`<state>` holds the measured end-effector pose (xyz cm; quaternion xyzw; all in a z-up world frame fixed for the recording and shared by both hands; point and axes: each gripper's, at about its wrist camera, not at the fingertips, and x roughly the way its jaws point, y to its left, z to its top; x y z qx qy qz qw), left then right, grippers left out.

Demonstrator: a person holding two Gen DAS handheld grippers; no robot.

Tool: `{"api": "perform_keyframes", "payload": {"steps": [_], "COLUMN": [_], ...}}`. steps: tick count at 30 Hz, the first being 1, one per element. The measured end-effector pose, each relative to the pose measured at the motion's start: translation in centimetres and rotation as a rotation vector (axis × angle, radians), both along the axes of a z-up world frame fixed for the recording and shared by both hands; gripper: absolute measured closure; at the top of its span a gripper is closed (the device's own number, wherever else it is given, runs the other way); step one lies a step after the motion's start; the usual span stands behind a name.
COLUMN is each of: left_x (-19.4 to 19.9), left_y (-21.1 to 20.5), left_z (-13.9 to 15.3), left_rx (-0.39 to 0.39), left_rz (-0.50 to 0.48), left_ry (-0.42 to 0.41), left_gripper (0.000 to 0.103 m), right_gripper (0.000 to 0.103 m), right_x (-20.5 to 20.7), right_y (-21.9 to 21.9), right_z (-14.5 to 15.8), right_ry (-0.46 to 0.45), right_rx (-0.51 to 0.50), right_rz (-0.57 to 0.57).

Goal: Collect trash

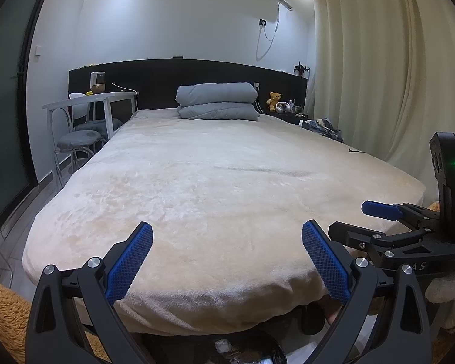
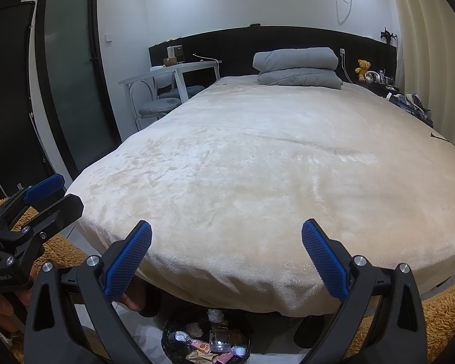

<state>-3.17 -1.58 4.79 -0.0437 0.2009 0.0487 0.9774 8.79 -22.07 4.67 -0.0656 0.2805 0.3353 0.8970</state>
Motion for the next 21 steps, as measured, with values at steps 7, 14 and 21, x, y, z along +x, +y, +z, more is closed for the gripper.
{"api": "perform_keyframes", "payload": {"steps": [7, 14, 21], "left_x": [0.12, 0.14, 0.19], "left_y": [0.00, 0.03, 0.08], "left_z": [-0.01, 0.06, -0.08], "left_rx": [0.000, -0.003, -0.002], "left_rz": [0.003, 0.003, 0.001], "left_ry": [0.005, 0.010, 0.015], "left_gripper": [0.006, 0.006, 0.006], "right_gripper": [0.005, 0.005, 0.005], "right_x": [-0.07, -0.09, -0.07], "right_y": [-0.01, 0.04, 0.05], "right_z": [0.00, -0.06, -0.06], "right_ry": [-0.003, 0.000, 0.001], "right_rx": [0.000, -0.002, -0.002], "right_rz": [-0.001, -0.003, 0.000]}}
